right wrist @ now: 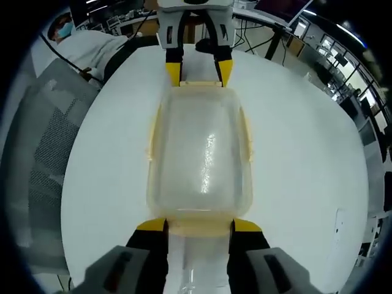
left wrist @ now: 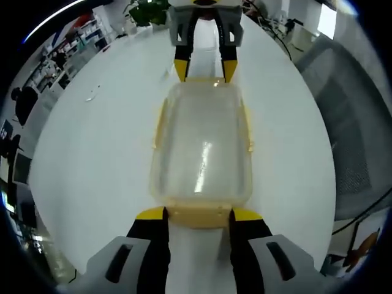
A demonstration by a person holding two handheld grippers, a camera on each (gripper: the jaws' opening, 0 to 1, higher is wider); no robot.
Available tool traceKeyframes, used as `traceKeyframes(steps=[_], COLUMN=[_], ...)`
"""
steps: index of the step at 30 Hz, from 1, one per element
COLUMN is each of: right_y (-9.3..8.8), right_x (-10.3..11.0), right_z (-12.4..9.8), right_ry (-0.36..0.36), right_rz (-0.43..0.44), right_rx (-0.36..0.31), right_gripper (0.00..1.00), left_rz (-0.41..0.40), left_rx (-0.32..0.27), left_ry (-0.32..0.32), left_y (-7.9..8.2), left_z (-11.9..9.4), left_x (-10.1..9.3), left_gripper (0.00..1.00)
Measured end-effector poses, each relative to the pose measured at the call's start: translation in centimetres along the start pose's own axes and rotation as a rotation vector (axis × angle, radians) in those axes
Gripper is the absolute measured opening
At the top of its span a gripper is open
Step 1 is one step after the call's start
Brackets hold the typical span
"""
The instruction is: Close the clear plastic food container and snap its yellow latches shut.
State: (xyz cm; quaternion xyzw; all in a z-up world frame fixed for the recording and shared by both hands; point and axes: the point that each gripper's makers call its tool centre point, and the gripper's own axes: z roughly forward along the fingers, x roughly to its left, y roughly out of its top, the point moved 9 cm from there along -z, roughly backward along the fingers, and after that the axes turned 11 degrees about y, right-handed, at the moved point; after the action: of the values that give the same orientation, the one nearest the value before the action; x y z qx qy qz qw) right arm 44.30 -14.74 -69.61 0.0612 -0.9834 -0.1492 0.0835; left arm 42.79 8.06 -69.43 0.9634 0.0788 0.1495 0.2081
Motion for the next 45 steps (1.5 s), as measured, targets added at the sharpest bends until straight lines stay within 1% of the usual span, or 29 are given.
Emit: traceKeyframes(steps=[5,11,12,13,15,20,24,31,33,39,42,45], right_y=[-0.1,-0.1,-0.1,-0.1,0.0,-0.4,-0.3,-0.8,-1.1,-2.3,-3.0,-3.9], right_x=[0.5,1.7,1.8,2.1,2.6,3.5,4.3,5.4,5.7,6.0,6.0,5.6], right_z=[-1.4,-3.0,-3.2,-3.5,-3.9,-5.2,-6.3,-7.8,-8.2,-9.4,-10.0,-10.7], right_ry=[-0.027,-0.050,-0.054,-0.061,-0.066,-0.083,-0.101,-0.137,-0.140,-0.156,-0.157,-0.159], right_rz=[0.010,0.026,0.026,0.023,0.026,0.040,0.042,0.050,0.056,0.048,0.040,0.027], right_rx=[-0.002,-0.020,-0.019,-0.018,-0.019,-0.019,-0.024,-0.027,-0.033,-0.034,-0.042,-0.051], right_gripper=[0.36,0.35,0.35,0.35,0.35,0.35,0.35,0.35,0.35,0.35,0.35,0.35], left_rz=[0.018,0.042,0.042,0.066,0.068,0.073,0.078,0.115,0.127,0.118,0.121,0.105], left_rx=[-0.018,-0.028,-0.028,-0.022,-0.016,-0.049,-0.064,-0.072,-0.073,-0.079,-0.073,-0.074], left_ry=[0.016,0.028,0.029,0.030,0.031,0.038,0.045,0.055,0.059,0.059,0.064,0.079], left_y=[1.0,2.0,2.2,2.5,2.8,3.8,4.6,6.3,6.8,8.5,9.3,10.2], left_z=[-1.0,-2.2,-2.3,-2.5,-2.8,-3.9,-5.0,-6.0,-6.2,-6.4,-6.5,-6.5], left_x=[0.3,0.4,0.2,0.0,0.0,-0.1,-0.1,-0.1,-0.2,-0.5,-0.5,-0.4], left_gripper=[0.36,0.36,0.36,0.36,0.36,0.36,0.36,0.36,0.36,0.36,0.36,0.36])
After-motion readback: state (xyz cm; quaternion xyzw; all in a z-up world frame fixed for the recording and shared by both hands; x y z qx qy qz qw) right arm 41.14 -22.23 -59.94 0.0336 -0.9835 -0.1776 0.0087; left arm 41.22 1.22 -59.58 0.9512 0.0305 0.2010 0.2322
